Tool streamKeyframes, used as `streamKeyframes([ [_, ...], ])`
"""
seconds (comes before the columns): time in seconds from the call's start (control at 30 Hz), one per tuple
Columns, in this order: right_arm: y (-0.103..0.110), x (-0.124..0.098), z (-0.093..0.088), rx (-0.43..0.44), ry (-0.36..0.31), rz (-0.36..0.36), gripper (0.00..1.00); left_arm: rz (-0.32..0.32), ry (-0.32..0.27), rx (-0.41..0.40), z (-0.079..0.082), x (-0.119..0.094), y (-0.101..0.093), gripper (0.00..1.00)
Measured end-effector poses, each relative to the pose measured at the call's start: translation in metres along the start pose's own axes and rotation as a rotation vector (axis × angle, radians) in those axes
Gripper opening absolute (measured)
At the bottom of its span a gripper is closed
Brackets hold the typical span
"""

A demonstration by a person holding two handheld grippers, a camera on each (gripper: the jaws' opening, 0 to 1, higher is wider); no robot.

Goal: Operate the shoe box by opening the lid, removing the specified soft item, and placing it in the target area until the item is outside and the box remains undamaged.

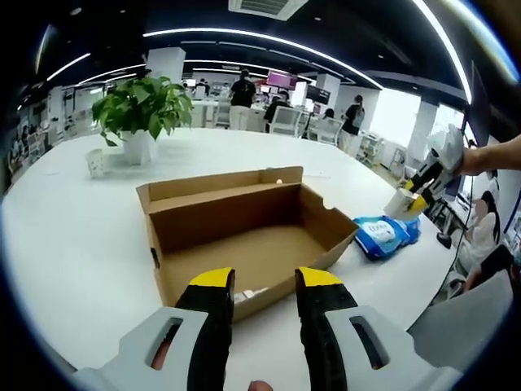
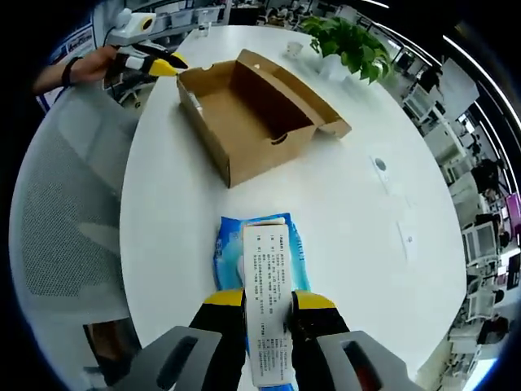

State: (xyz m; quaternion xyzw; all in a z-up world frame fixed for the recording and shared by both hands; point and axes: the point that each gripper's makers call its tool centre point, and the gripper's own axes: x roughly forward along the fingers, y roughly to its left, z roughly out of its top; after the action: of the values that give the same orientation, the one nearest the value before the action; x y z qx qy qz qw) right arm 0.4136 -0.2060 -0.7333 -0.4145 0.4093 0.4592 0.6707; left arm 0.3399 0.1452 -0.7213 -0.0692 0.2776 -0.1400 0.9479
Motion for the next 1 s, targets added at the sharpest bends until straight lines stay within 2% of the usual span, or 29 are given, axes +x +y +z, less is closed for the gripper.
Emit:
streamKeyframes([
  [0.63,-0.016,-0.003,-0.053,0.057,0.042,-0.009,0.16,0.02,0.011,-0.039,-0.003,-0.003,0.003,0.3],
  [0.77,-0.025,-0.003,-0.064,0.042,0.062,-0.009,0.16,0.029,0.014,-0.04,-0.004,-0.005,0.003,0.3],
  [1.0,-0.058,-0.001,-0.077,0.028,0.085,-0.027,0.17,0.052,0.02,-0.045,-0.006,-0.007,0.007,0.3],
])
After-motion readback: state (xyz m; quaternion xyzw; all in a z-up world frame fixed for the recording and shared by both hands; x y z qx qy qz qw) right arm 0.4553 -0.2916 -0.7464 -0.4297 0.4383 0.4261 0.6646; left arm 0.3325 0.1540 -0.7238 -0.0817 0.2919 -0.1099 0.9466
